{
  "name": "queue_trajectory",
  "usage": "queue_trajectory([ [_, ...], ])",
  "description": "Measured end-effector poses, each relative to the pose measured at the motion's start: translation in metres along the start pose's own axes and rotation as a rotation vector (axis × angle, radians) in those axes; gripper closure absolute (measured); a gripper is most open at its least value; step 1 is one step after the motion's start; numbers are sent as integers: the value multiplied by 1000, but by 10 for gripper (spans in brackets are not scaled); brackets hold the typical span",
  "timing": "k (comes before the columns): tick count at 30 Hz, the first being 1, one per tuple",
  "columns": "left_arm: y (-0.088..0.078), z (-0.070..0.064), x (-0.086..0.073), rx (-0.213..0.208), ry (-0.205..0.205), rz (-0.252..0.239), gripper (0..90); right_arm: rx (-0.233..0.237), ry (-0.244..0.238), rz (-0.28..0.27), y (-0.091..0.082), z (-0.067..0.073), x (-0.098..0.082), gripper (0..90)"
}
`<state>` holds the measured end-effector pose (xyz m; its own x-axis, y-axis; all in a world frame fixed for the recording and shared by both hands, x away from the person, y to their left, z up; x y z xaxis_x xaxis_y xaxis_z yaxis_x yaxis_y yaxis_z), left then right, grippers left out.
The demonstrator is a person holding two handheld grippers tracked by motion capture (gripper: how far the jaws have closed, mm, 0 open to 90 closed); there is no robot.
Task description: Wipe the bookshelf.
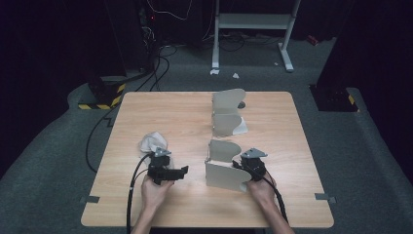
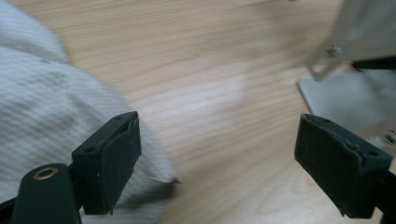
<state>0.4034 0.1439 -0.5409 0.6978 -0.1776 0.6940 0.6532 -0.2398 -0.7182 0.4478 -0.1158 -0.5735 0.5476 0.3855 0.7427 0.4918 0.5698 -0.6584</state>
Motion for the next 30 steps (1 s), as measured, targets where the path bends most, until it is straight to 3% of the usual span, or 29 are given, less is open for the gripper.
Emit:
queue_trajectory([
  [7,1,-22,-9,-71,47,14,150,33,-18,-2,2,11,0,723],
  [11,1,-36,-11,-87,78,12,148,48,-2,-3,4,12,2,731],
  [17,0,-47,-13,-122,88,8,138,34,-32,1,13,20,8,725],
  [26,4,-48,-11,-91,86,10,155,37,-54,4,28,30,19,726],
  [30,6,-38,-9,-56,59,3,164,28,-42,-1,34,32,25,724],
])
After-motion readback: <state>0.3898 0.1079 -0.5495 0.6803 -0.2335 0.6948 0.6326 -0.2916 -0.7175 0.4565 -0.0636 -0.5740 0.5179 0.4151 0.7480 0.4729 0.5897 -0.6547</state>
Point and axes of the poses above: each handheld gripper's, and its own axes: y roughly forward along the jaws, x roughly out of its top, z roughly to its left, the point moved 7 cm from there along y, roughly forward along the jaws, and after that the axes turned 13 degrees about x, right-handed, at the moved point
